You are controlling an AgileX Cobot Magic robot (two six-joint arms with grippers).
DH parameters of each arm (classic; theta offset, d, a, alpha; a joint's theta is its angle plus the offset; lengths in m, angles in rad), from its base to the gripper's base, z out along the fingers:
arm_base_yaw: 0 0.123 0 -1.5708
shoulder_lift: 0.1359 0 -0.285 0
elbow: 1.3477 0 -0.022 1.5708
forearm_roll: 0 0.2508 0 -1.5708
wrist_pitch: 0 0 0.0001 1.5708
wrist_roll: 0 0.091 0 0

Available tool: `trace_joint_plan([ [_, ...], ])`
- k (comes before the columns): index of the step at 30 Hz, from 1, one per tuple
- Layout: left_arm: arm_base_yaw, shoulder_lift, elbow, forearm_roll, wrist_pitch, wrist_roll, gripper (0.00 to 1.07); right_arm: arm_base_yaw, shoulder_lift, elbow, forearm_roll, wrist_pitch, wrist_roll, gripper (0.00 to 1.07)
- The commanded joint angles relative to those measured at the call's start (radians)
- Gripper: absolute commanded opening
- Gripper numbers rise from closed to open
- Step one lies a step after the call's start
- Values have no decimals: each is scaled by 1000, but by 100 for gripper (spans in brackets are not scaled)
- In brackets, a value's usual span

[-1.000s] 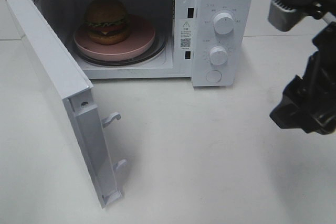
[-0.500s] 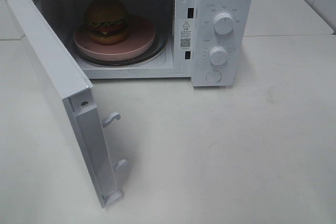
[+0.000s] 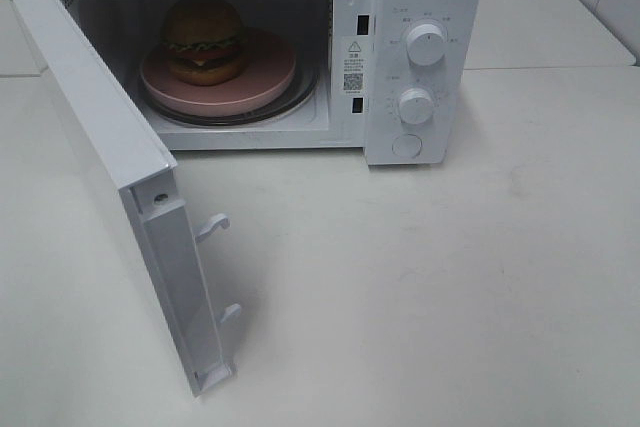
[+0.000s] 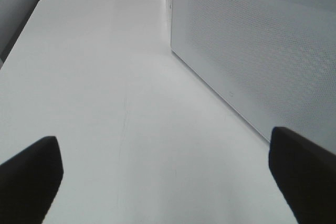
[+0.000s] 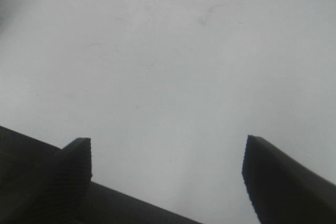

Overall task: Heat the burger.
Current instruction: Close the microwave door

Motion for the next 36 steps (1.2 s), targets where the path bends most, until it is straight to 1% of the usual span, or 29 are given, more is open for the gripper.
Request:
trace_joint_plan([
  [1,3,-5,0,-6,4,-7,100,-64,-76,59,41,-47,0,76],
  [2,3,-5,0,-6,4,-7,100,-64,-76,59,41,-47,0,76],
  [4,3,-5,0,-6,4,-7,100,-114,-157,120,58,-73,0,76],
  [6,3,-5,0,-6,4,-7,100,-124,-181,134,58,-77,0,76],
  [7,3,-5,0,-6,4,-7,100,-149,-228,169,58,-85,0,76],
  [10,3,-5,0,-6,4,-7,100,-159,-245,184,59,-87,0,76],
  [11,3,-5,0,-6,4,-7,100,-181,-283,209,65,-89,0,76],
  [13,3,-5,0,-6,4,-7,100,-189,-304,223,69,-94,0,76],
  [14,3,-5,0,-6,4,-7,100,-200,-341,239,78,-121,0,76],
  [15,3,-5,0,-6,4,-7,100,-214,-375,240,77,-122,0,76],
  [25,3,-5,0,-6,4,-7,100,-277,-509,240,77,-122,0,76],
  [36,3,-5,0,-6,4,-6,100,-285,-514,240,77,-122,0,75],
])
